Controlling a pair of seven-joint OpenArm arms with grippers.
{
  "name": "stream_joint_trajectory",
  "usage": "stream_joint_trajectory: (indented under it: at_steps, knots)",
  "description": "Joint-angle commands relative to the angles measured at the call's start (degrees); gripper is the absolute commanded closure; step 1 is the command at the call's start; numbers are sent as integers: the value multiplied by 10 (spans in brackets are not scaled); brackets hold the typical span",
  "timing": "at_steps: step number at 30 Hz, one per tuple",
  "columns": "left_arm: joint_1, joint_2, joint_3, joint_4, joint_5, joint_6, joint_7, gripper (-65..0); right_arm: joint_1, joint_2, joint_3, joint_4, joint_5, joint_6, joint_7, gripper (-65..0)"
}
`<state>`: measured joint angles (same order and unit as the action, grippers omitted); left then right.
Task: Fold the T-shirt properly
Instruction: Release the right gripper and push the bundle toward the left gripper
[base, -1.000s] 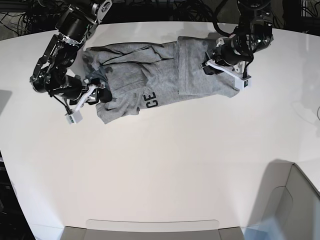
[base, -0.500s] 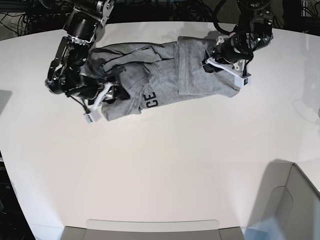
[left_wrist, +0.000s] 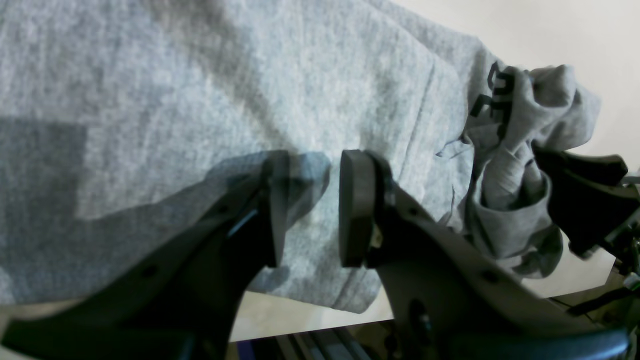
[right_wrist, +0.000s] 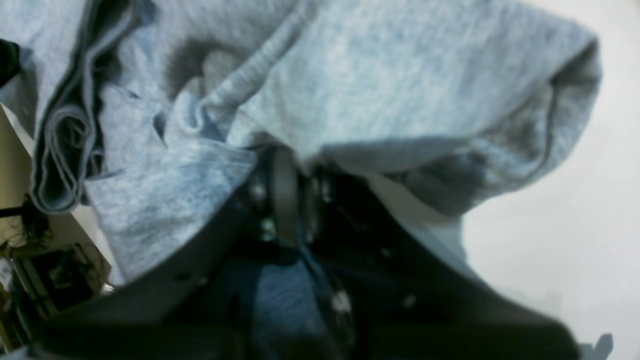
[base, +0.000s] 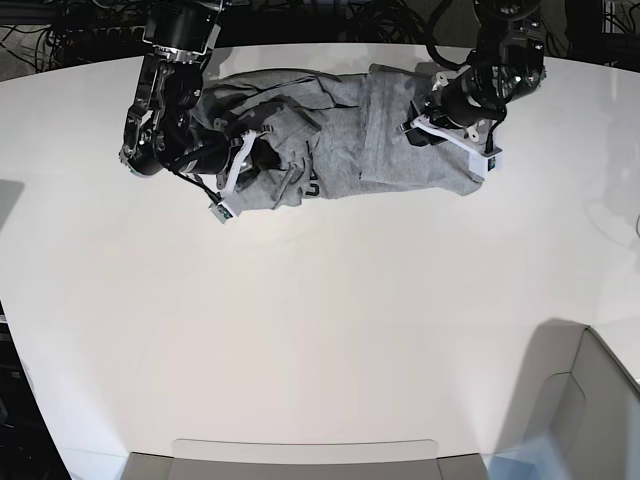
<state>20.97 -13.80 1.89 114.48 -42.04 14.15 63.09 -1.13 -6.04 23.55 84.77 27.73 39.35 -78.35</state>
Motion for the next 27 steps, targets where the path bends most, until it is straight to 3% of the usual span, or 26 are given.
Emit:
stream_joint_trajectory:
  at_steps: [1, 6, 13, 21, 27]
  knots:
    - [-1, -2, 1, 11, -6, -2, -2, -165, 8, 3, -1, 7, -31, 6, -17, 0]
    - [-1, -2, 1, 12, -7, -2, -2, -165, 20, 3, 10, 7, -39, 6, -17, 0]
    - [-1, -1, 0, 21, -9, -6, -2, -165, 78, 27, 104, -13, -50, 6, -17, 0]
    - [-4, -4, -2, 21, -80, -6, -2, -165, 164, 113, 179, -121, -54, 6, -17, 0]
    - [-8, -10, -6, 21, -121, -6, -2, -165, 168, 138, 186, -131, -54, 6, 5, 0]
